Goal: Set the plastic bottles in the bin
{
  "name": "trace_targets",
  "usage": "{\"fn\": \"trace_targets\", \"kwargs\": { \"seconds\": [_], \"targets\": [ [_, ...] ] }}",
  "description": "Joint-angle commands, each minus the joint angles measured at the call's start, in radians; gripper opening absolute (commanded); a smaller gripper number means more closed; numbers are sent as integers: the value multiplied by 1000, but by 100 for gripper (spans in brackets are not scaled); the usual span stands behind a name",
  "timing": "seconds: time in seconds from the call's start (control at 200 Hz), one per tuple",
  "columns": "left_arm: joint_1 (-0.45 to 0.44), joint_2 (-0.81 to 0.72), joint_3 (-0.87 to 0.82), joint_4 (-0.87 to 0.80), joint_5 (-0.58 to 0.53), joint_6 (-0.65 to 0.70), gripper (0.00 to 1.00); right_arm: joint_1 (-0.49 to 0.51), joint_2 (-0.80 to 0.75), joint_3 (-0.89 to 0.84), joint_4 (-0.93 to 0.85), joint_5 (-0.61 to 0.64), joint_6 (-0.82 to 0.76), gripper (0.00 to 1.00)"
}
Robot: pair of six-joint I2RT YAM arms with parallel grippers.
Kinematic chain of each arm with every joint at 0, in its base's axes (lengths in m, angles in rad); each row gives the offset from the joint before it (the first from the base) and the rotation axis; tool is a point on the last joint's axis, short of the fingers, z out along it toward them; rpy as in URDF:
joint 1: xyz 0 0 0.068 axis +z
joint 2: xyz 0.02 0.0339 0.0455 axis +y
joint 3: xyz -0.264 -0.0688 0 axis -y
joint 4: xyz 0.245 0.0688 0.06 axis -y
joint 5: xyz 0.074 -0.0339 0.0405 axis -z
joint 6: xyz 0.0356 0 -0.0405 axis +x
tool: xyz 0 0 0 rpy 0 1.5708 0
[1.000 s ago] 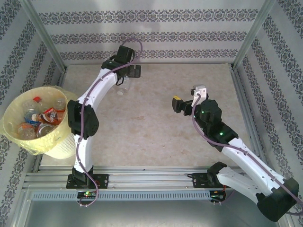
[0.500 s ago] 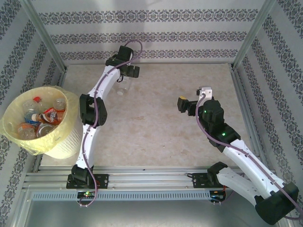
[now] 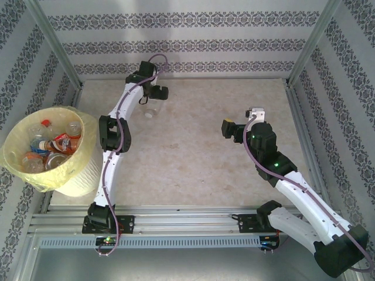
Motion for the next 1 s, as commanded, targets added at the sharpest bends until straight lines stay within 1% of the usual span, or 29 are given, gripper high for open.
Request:
{"fn": "trace_targets", "kwargs": {
  "seconds": [0.0, 0.085, 0.325, 0.42, 0.605, 0.764, 0.999],
  "targets": [
    [-2, 31, 33, -34, 0, 16, 100, -12, 0, 24, -8, 26, 28, 98],
    [-2, 41, 32, -41, -26, 20, 100, -12, 1, 24, -11, 27, 29, 98],
    [-1, 67, 30, -59, -14, 36, 100, -16, 2, 21, -12, 29, 34, 98],
    [-2, 75, 26, -55, -50, 34, 100, -18, 4, 22, -15, 26, 35, 98],
    [-3, 79, 30, -40, -86, 30, 99, -19, 1, 19, -20, 29, 42, 98],
    [-2, 80, 30, -48, -107, 33, 94, -22, -4, 14, -23, 30, 50, 98],
    [-3, 67, 13, -68, -100, 1, 75, -22, -10, 9, -22, 19, 52, 98]
  ]
}}
